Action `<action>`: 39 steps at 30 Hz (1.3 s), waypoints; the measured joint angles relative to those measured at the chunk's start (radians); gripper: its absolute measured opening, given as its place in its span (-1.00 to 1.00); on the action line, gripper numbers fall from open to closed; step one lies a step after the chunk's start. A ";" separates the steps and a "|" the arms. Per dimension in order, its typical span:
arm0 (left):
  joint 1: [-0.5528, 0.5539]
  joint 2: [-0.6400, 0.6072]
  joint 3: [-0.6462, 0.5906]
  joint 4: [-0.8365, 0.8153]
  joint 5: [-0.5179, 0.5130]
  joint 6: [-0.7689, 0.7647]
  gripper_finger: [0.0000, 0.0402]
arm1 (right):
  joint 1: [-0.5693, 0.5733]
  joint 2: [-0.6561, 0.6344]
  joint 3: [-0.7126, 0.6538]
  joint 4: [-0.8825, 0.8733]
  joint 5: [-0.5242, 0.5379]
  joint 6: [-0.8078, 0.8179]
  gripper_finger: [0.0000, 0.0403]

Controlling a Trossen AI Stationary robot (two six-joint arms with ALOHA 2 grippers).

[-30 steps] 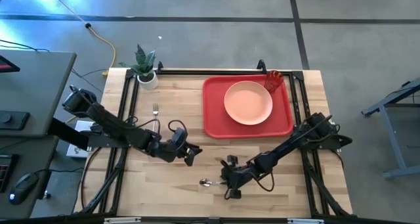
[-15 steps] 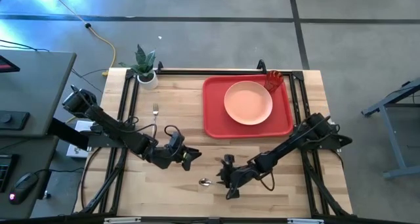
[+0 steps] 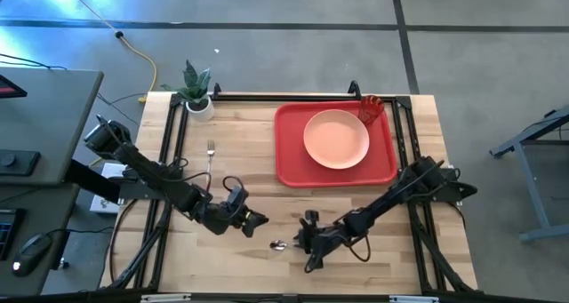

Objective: Pick and place plate/cup/fork/spoon on tray
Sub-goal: Put the orange spoon on the red tray to the left of the light pink plate

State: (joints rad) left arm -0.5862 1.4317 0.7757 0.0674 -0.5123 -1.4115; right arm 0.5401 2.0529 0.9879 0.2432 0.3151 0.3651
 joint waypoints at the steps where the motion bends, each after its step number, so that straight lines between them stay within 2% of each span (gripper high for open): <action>1: -0.004 -0.012 0.001 -0.019 0.019 -0.025 -0.54 | -0.001 0.000 -0.001 0.000 -0.009 0.000 -0.64; 3: -0.015 -0.034 0.040 -0.085 0.045 -0.032 -0.60 | -0.002 0.000 -0.001 0.001 -0.014 0.001 -0.77; 6: -0.028 -0.074 0.119 -0.273 0.049 0.002 -0.70 | -0.002 0.000 -0.001 -0.005 -0.011 0.031 -0.95; 9: -0.019 -0.101 0.187 -0.464 0.047 0.038 -0.78 | -0.002 0.000 0.000 -0.017 0.016 0.120 -0.95; 13: 0.019 -0.126 0.222 -0.633 0.046 0.023 -0.82 | -0.003 -0.041 -0.008 0.007 0.084 0.236 -0.98; 16: 0.041 -0.138 0.227 -0.655 0.046 0.034 -0.79 | -0.011 -0.114 -0.010 -0.012 0.205 0.281 -0.98; 19: 0.066 -0.144 0.228 -0.677 0.016 0.092 -0.69 | -0.017 -0.214 -0.005 -0.071 0.381 0.355 -0.99; 24: 0.141 -0.136 0.228 -0.675 -0.155 0.167 -0.48 | -0.044 -0.291 -0.006 -0.169 0.603 0.269 -0.98; 26: 0.186 -0.136 0.226 -0.611 -0.217 0.185 -0.40 | -0.067 -0.311 -0.005 -0.191 0.658 0.256 -0.99; 27: 0.218 -0.138 0.227 -0.567 -0.212 0.227 -0.38 | -0.080 -0.314 -0.005 -0.192 0.674 0.255 -0.99; 29: 0.308 -0.157 0.226 -0.481 -0.123 0.352 -0.35 | -0.107 -0.324 -0.005 -0.199 0.698 0.243 -0.99; 31: 0.405 -0.163 0.229 -0.369 0.016 0.479 -0.35 | -0.135 -0.334 0.006 -0.204 0.710 0.197 -0.99; 34: 0.533 -0.167 0.227 -0.291 0.183 0.608 -0.35 | -0.181 -0.336 0.033 -0.214 0.726 0.116 -0.99; 39: 0.730 -0.166 0.227 -0.339 0.307 0.681 -0.36 | -0.263 -0.336 0.100 -0.261 0.746 -0.028 -0.99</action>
State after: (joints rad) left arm 0.1437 1.2655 1.0031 -0.2721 -0.2056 -0.7301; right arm 0.2772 1.7164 1.0881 -0.0173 1.0615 0.3371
